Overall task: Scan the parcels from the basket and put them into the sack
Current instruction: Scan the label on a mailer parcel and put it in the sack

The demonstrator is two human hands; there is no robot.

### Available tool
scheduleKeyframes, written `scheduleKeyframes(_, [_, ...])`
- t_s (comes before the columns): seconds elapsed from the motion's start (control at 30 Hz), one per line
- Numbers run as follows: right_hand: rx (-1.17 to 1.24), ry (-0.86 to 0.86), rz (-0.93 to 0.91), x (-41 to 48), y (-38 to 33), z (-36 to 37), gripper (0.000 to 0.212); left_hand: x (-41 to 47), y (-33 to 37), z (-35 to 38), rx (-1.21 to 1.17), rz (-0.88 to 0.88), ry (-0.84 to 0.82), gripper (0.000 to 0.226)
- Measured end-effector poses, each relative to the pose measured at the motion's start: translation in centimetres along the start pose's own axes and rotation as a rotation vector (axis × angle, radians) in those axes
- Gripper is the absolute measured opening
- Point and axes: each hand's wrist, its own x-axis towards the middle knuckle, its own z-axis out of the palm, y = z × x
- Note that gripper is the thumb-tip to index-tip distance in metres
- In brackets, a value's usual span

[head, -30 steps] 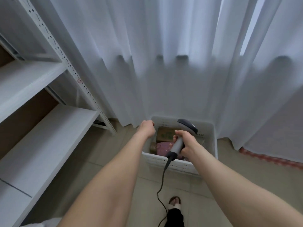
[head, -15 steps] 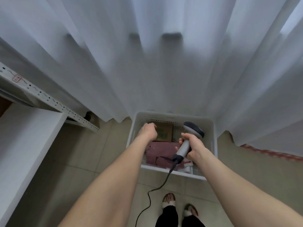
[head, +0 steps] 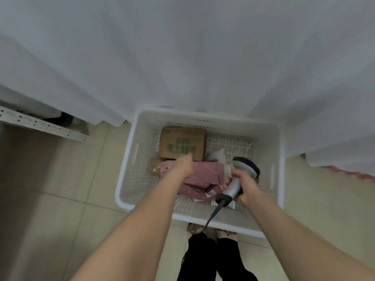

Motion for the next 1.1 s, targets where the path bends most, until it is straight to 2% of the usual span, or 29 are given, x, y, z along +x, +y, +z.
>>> scheduleKeyframes(0.17, [0.151, 0.041, 0.075, 10.0, 1.2, -2.0, 0.027, 9.2, -0.1, 6.9, 0.182, 0.093, -0.085, 0.059])
scheduleKeyframes(0.27, [0.181, 0.051, 0.087, 14.4, 2.2, -3.1, 0.022, 13.3, 0.4, 9.6, 0.277, 0.189, -0.067, 0.070])
scheduleKeyframes(0.33, [0.198, 0.040, 0.092, 16.1, 2.8, -3.6, 0.021, 15.0, 0.6, 11.0, 0.348, 0.231, -0.040, 0.070])
scheduleKeyframes(0.43, [0.188, 0.022, 0.105, 16.9, 3.4, -4.0, 0.021, 15.5, 0.2, 12.8, 0.575, 0.242, 0.015, 0.052])
scheduleKeyframes(0.57, [0.231, 0.028, 0.116, 15.9, 3.8, -4.3, 0.022, 13.4, -0.6, 13.9, 0.665, 0.197, -0.119, 0.032])
scheduleKeyframes(0.63, [0.228, 0.039, 0.124, 14.7, 3.9, -4.1, 0.021, 12.0, -1.3, 13.1, 0.584, 0.186, -0.119, 0.029])
scheduleKeyframes(0.7, [0.226, 0.064, 0.124, 13.3, 4.0, -4.0, 0.018, 10.4, -1.9, 11.6, 0.507, 0.226, -0.015, 0.031])
scheduleKeyframes(0.83, [0.207, 0.082, 0.084, 9.4, 3.8, -2.5, 0.017, 6.5, -2.0, 8.3, 0.410, 0.391, 0.074, 0.052])
scheduleKeyframes(0.93, [0.179, 0.086, 0.032, 5.2, 3.0, -0.3, 0.027, 3.4, -1.6, 5.0, 0.388, 0.493, 0.168, 0.057])
scheduleKeyframes(1.1, [0.150, 0.024, -0.128, -2.5, 0.3, 3.2, 0.051, -2.9, -0.1, -2.1, 0.455, 0.654, 0.266, 0.047])
